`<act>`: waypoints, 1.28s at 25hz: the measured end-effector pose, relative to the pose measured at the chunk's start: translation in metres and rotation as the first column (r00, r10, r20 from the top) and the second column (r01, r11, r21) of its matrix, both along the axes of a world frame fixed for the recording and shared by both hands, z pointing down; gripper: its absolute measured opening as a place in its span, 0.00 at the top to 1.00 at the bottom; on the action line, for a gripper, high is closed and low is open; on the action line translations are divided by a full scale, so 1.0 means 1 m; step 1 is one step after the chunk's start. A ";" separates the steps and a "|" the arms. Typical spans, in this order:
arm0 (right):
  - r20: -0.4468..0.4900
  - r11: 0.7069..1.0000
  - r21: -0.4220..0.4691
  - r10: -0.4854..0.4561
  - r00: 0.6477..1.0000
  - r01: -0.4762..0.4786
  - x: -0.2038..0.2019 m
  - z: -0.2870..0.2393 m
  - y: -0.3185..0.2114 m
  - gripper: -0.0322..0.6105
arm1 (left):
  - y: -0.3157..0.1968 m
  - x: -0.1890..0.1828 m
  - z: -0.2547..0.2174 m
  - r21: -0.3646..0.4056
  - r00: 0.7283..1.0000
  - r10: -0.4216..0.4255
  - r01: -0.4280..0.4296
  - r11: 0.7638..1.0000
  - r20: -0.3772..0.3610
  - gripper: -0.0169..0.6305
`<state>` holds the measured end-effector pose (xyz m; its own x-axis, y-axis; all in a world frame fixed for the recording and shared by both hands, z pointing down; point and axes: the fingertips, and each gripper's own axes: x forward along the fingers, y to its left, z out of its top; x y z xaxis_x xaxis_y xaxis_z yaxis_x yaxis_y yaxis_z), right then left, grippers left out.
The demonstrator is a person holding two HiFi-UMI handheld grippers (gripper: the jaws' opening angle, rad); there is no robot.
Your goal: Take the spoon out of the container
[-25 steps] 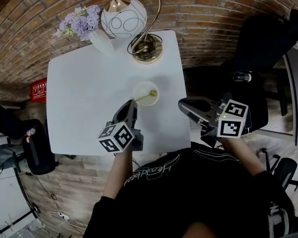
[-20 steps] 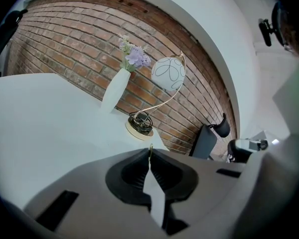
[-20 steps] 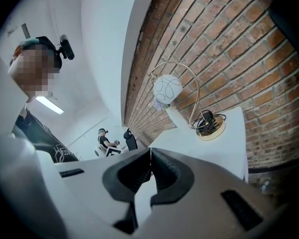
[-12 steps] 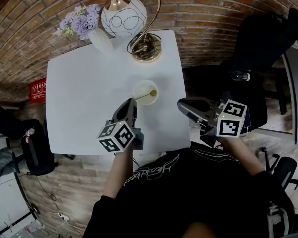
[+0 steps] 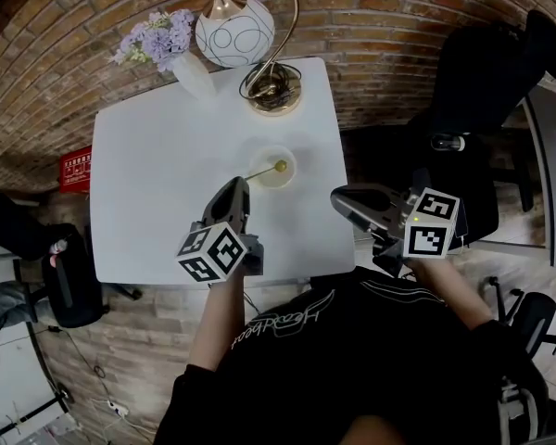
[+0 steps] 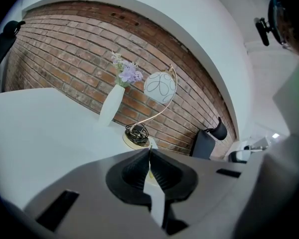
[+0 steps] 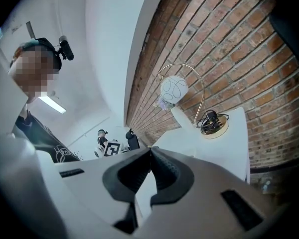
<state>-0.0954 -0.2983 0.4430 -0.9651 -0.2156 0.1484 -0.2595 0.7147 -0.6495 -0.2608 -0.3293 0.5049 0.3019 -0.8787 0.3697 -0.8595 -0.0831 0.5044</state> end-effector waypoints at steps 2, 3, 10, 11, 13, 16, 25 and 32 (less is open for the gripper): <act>0.004 1.000 0.007 -0.005 1.000 0.005 -0.001 -0.003 0.008 0.95 | 0.005 -0.002 -0.009 0.019 1.000 -0.004 0.004 1.000 0.001 0.96; 0.006 1.000 0.010 -0.005 1.000 0.005 -0.002 -0.005 0.012 0.95 | 0.009 -0.003 -0.015 0.029 1.000 -0.005 0.005 1.000 0.001 0.96; 0.022 0.999 0.042 0.000 1.000 -0.001 -0.002 -0.020 0.037 0.95 | 0.041 -0.002 -0.061 0.110 1.000 0.002 -0.001 0.994 -0.001 0.96; 0.023 0.999 0.046 0.006 1.000 -0.007 0.000 -0.022 0.041 0.95 | 0.047 -0.002 -0.068 0.119 1.000 0.004 -0.003 0.993 -0.004 0.96; 0.027 0.998 0.058 0.017 0.999 -0.019 0.003 -0.027 0.047 0.95 | 0.061 0.000 -0.080 0.134 1.000 0.014 -0.012 0.991 -0.010 0.96; 0.035 0.996 0.081 0.027 0.999 -0.029 0.004 -0.036 0.058 0.95 | 0.082 0.006 -0.098 0.155 0.999 0.046 -0.044 0.987 -0.012 0.96; 0.038 0.990 0.136 0.035 0.999 -0.040 0.002 -0.052 0.098 0.95 | 0.146 0.034 -0.118 0.170 0.987 0.156 -0.159 0.973 0.031 0.96; -0.003 0.979 0.192 0.063 0.998 -0.062 -0.003 -0.051 0.127 0.95 | 0.178 0.062 -0.124 0.175 0.966 0.249 -0.257 0.950 0.065 0.96</act>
